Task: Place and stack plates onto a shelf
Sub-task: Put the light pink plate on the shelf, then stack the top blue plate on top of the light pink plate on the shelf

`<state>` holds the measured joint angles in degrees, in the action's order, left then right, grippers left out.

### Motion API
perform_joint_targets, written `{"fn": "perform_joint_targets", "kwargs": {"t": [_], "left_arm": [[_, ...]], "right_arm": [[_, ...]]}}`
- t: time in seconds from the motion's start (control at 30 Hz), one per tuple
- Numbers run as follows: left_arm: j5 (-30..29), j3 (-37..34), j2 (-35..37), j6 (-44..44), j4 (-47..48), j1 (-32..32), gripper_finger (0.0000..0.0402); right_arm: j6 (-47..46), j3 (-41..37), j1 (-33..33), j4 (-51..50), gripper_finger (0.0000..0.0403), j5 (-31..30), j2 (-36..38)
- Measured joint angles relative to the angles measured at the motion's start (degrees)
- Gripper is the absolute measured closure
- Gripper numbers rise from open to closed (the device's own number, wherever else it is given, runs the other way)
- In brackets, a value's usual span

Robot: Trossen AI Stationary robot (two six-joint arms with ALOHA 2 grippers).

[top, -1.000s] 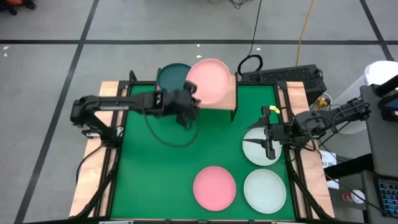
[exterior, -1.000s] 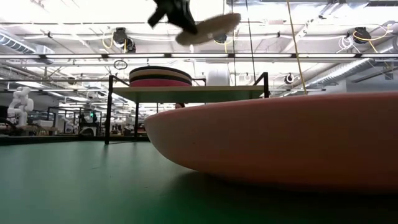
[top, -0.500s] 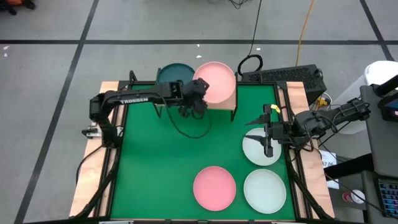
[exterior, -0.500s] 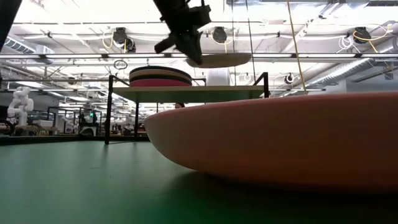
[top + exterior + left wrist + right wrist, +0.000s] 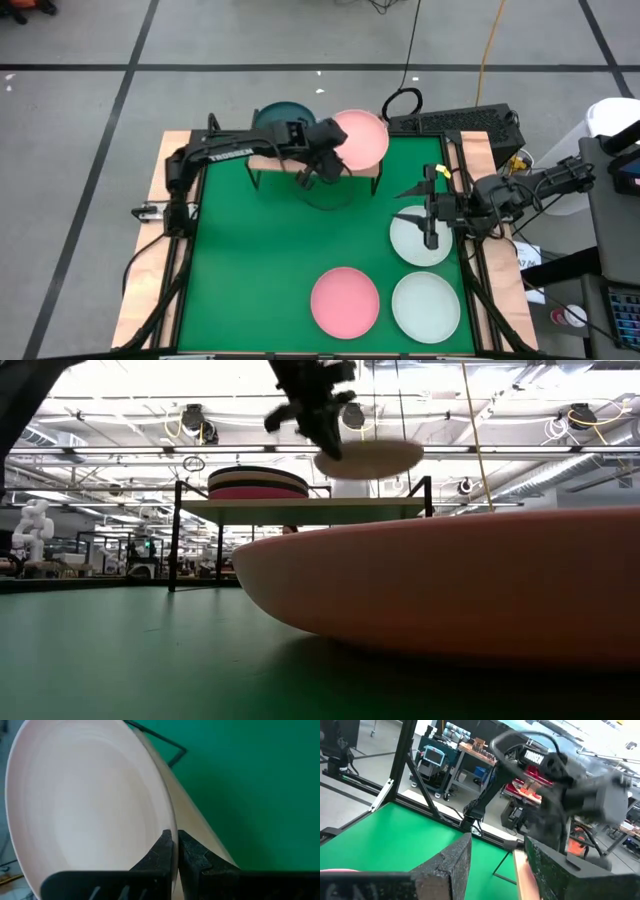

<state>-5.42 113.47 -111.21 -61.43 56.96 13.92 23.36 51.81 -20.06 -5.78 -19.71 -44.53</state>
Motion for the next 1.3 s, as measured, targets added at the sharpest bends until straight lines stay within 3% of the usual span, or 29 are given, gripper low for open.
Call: {"fn": "perform_joint_targets", "kwargs": {"t": [0.3, 0.77, 1.0, 1.3], "left_arm": [[-3.8, 0.1, -4.0, 1.1, -1.3, 0.6, 0.0391], [-2.8, 0.0, -4.0, 7.1, -0.5, 3.2, 0.0391], [-2.4, 0.0, -4.0, 10.5, -0.6, 3.0, 0.0341], [-2.7, 0.0, -4.0, 11.6, -1.3, 1.9, 0.0329]], "right_arm": [[-1.5, 0.0, 0.0, -0.3, 0.0234, 0.1, -0.1], [-1.6, -1.6, 0.0, 0.7, 0.0234, 0.3, -0.1], [-1.6, -1.9, 0.0, 0.9, 0.0234, 0.3, -0.1], [-1.5, -1.9, 0.0, 1.2, 0.0234, 0.3, -0.1]]}}
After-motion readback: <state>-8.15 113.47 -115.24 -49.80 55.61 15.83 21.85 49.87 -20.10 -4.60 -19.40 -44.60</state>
